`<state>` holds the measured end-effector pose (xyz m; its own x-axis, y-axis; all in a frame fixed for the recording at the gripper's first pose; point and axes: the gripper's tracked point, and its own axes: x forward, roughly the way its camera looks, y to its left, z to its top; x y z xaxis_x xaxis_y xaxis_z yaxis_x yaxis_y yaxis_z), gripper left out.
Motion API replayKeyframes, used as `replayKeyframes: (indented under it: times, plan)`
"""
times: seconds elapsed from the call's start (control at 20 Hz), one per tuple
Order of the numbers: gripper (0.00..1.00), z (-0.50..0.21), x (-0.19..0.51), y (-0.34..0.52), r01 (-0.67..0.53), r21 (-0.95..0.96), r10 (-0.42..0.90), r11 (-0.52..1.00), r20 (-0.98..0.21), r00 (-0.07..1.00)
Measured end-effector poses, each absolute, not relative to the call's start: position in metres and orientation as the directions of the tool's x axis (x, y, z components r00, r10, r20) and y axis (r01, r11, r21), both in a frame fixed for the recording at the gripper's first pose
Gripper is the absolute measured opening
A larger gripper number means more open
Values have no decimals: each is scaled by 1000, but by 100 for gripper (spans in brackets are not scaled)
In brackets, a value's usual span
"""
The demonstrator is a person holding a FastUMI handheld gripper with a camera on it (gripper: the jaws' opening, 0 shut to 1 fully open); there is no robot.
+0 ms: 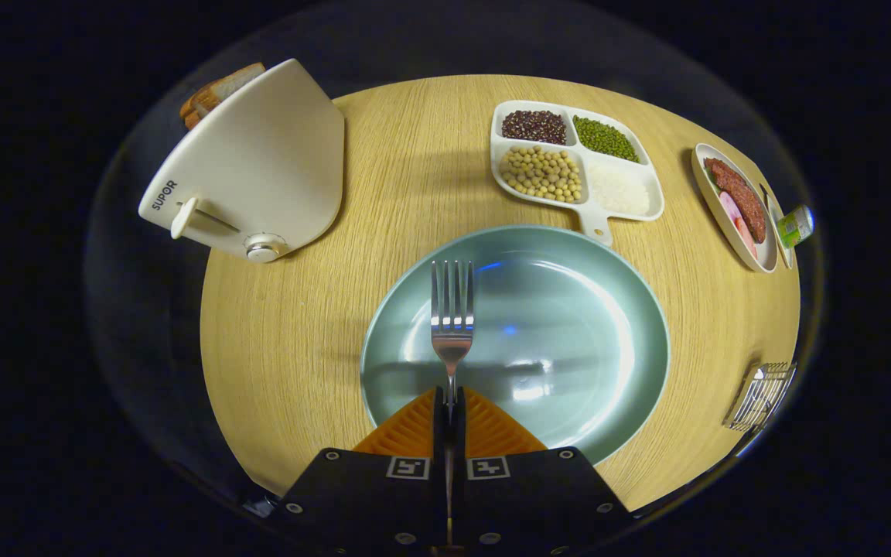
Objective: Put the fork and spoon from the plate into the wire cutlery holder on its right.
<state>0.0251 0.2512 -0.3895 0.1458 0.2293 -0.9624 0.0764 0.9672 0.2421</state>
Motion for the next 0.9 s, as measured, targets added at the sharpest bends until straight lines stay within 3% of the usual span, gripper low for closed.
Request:
replayKeyframes:
  times: [0.4, 0.7, 0.9]
  plan:
    - [3, -346, -3, 172, 87, 252, 225, 964, -944, 243]
    - [3, -334, -43, 77, 183, 235, 172, 955, -936, 308]
    - [3, -338, -89, 16, 272, 218, 135, 937, -946, 295]
